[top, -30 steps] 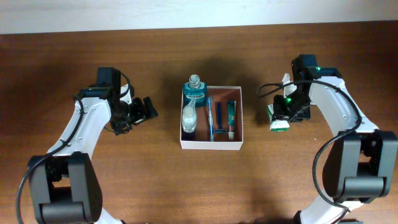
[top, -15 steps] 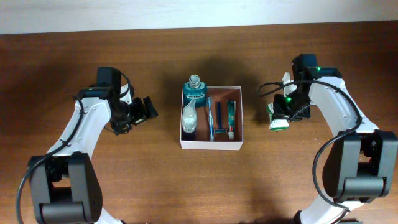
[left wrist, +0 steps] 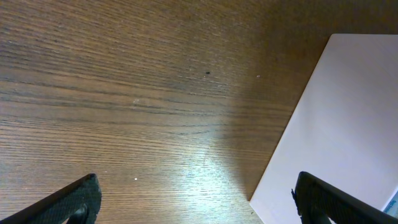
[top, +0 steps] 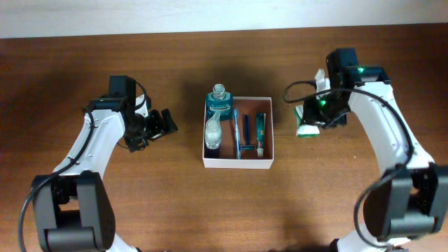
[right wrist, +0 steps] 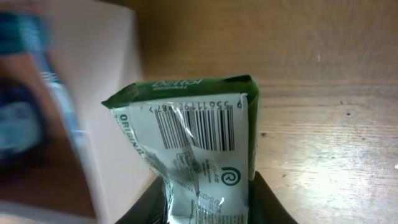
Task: Pack container
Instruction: 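Lift the packet and carry it left over the box, then lower the packet into the box's right side and release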
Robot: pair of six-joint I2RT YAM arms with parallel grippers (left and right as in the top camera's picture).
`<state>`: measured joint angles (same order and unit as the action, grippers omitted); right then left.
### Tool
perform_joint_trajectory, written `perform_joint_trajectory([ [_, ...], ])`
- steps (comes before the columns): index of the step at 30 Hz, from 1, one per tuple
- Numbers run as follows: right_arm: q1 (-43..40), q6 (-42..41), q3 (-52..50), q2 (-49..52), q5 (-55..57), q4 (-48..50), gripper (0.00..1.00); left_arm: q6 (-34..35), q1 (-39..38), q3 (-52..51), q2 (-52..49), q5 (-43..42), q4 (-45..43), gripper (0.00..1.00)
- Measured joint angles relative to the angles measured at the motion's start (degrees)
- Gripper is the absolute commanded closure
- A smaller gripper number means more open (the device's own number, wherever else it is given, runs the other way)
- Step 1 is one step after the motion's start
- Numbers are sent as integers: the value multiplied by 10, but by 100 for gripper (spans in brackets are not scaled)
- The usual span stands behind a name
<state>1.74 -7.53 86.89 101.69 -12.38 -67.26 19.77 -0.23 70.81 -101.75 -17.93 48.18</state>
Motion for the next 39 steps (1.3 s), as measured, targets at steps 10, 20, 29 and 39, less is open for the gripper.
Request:
perform_joint_trajectory([
  [10, 111, -93, 37, -45, -6, 22, 96, 0, 0, 0, 0, 0, 0, 1],
  [20, 200, -179, 36, -39, 39, 52, 96, 0, 0, 0, 0, 0, 0, 1],
  [29, 216, -215, 7, -13, 62, 100, 96, 0, 0, 0, 0, 0, 0, 1],
  [39, 216, -225, -33, 11, 66, 152, 96, 0, 0, 0, 0, 0, 0, 1],
])
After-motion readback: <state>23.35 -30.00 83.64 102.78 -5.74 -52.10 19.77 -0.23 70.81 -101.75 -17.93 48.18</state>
